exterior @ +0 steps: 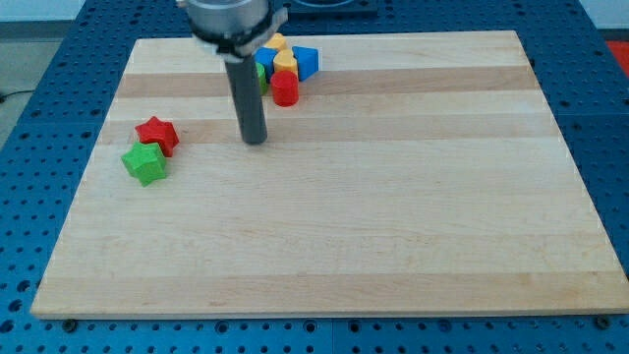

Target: Move the green star slightly to the left

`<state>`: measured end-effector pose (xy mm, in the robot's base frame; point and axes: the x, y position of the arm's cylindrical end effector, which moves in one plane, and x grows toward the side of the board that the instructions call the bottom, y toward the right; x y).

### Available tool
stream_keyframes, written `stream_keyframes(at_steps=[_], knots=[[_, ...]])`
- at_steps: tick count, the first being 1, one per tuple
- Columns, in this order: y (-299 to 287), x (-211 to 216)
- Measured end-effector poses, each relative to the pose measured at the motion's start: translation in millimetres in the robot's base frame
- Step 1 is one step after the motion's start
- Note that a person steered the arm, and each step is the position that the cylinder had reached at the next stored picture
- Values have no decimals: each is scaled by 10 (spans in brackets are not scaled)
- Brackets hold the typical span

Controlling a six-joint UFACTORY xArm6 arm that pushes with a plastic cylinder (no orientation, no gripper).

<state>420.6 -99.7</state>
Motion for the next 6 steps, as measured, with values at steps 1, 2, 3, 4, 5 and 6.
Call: stream_keyframes(at_steps=[1,2,3,4,5,6], knots=[[-352,377],[-986,419],[-1329,439],[-1448,469],[-1529,643],[-1908,664]])
